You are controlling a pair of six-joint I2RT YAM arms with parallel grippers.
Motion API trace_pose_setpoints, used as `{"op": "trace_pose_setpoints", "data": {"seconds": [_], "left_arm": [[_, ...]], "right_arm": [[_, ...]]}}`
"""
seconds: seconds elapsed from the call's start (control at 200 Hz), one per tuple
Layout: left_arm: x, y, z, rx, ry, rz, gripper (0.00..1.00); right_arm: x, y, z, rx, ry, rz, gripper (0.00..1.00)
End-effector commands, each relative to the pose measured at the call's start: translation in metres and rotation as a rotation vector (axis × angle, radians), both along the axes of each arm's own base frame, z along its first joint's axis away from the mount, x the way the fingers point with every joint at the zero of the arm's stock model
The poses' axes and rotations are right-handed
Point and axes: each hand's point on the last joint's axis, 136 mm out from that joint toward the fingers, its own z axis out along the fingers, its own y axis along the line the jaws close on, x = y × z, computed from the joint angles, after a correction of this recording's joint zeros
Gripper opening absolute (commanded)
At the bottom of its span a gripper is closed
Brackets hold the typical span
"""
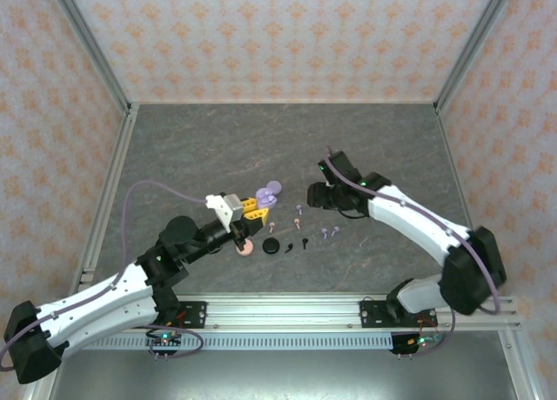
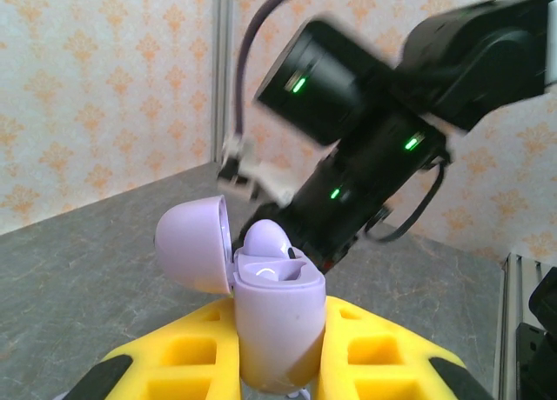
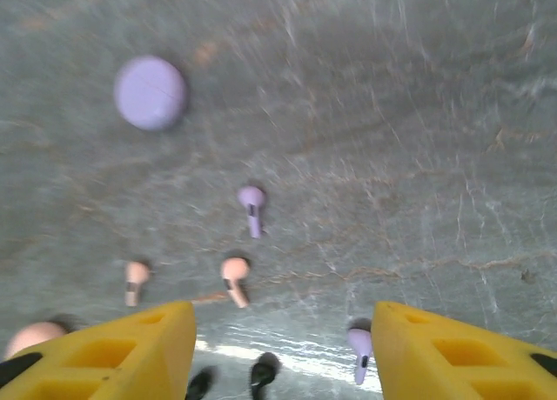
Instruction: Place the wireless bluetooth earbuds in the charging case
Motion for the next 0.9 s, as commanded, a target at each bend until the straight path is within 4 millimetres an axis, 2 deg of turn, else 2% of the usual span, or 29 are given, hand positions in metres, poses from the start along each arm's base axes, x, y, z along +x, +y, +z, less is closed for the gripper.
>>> {"op": "trace_pose_setpoints", "data": {"seconds": [0.0, 0.355, 0.686, 0.891], "left_arm": [[-0.003, 0.006, 0.0, 0.004, -0.019, 0.017, 0.0], [-0.012, 0.016, 0.002, -0.019, -0.041, 0.015, 0.0], [-0.02, 0.037, 0.006, -0.049, -0.076, 0.064, 0.0], [-0.02, 0.038, 0.007, -0.052, -0.08, 0.067, 0.0]], "right_arm": [[0.004, 0.006, -0.007, -0.058, 0.035, 0.023, 0.53], [0.018, 0.048, -0.064, -0.229, 0.124, 0.11, 0.46], [0.031, 0.055, -0.09, -0.294, 0.145, 0.113, 0.41], [0.036, 0.059, -0.1, -0.301, 0.148, 0.113, 0.36]]}}
